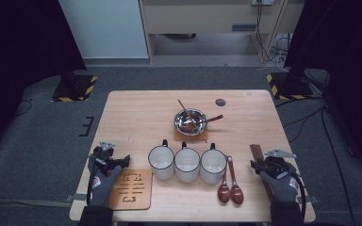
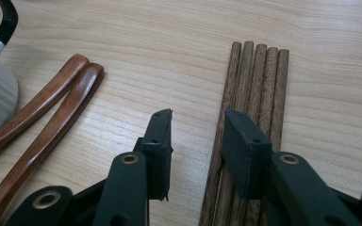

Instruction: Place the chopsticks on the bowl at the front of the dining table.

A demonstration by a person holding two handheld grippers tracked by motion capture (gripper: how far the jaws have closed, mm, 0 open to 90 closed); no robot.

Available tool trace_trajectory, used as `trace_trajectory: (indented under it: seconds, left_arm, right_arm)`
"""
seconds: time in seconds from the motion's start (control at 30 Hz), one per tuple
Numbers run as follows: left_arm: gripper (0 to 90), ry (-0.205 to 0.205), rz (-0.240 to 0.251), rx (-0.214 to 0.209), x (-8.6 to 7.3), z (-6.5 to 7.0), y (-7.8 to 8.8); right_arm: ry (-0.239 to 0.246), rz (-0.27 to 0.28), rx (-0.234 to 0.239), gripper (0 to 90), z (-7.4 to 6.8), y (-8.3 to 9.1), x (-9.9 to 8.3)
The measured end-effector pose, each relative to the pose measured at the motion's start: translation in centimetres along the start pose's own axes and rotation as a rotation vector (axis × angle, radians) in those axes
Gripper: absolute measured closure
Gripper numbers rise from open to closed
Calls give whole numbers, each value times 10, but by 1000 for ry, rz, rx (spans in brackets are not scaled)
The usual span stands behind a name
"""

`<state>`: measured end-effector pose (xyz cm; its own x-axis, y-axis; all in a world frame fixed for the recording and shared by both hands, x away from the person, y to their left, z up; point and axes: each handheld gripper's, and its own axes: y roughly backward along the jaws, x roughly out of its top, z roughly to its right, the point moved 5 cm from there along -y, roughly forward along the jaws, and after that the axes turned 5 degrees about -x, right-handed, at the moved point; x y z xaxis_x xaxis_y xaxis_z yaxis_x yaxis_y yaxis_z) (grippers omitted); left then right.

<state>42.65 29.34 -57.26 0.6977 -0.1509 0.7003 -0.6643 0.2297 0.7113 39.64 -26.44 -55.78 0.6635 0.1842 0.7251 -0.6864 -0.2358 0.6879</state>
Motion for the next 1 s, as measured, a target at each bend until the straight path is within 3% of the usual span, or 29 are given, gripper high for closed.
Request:
trace_trajectory:
  seconds: [0.47, 0.77, 1.0]
  left_arm:
    - [2, 0, 0, 0, 0, 0, 0]
    - [2, 0, 0, 0, 0, 0, 0]
    - [2, 0, 0, -1, 0, 0, 0]
  right_arm:
    - [14, 8, 21, 662, -9, -1, 2]
    - [12, 4, -11, 676, -2, -1, -1]
    - [38, 0, -20, 759, -3, -2, -1]
